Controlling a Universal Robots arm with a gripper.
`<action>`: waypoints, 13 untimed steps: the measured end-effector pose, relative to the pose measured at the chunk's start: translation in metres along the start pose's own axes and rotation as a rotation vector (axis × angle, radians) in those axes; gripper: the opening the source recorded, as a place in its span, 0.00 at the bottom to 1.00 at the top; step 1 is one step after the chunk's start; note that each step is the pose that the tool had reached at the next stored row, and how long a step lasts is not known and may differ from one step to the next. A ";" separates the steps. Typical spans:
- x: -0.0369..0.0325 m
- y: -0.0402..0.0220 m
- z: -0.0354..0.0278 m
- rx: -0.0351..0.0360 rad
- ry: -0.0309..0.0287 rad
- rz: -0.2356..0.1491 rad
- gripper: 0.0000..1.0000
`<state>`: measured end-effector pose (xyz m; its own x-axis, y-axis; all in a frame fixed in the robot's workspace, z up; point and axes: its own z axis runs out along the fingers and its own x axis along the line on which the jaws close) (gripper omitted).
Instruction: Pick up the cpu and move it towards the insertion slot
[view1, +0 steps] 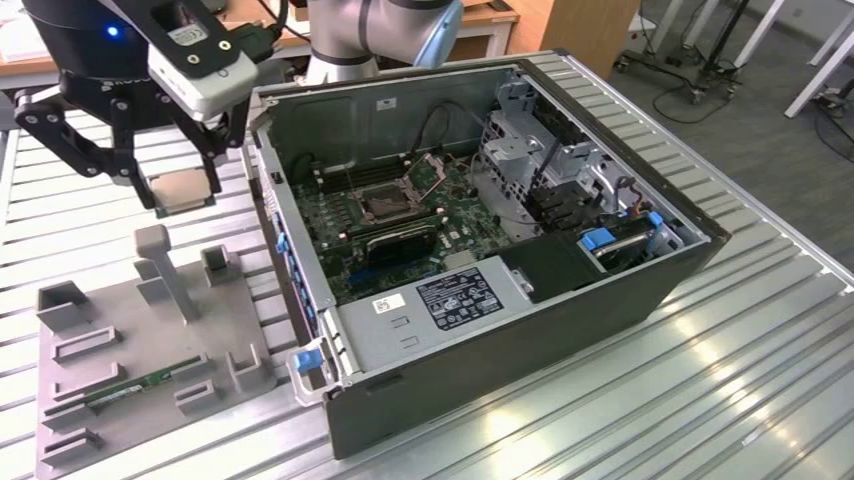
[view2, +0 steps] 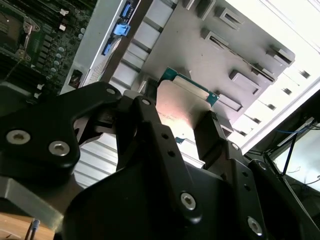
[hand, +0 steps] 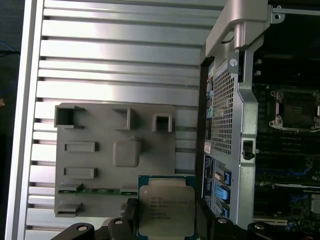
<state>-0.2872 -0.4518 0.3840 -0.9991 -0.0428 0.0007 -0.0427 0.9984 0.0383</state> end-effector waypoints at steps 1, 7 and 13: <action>-0.0013 0.0000 -0.0001 0.0001 0.0001 0.000 0.55; -0.0077 -0.0003 0.0000 0.0001 0.0001 0.000 0.55; -0.0085 -0.0003 0.0000 0.0001 0.0001 0.000 0.55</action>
<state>-0.2787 -0.4517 0.3840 -0.9991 -0.0428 0.0008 -0.0428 0.9984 0.0382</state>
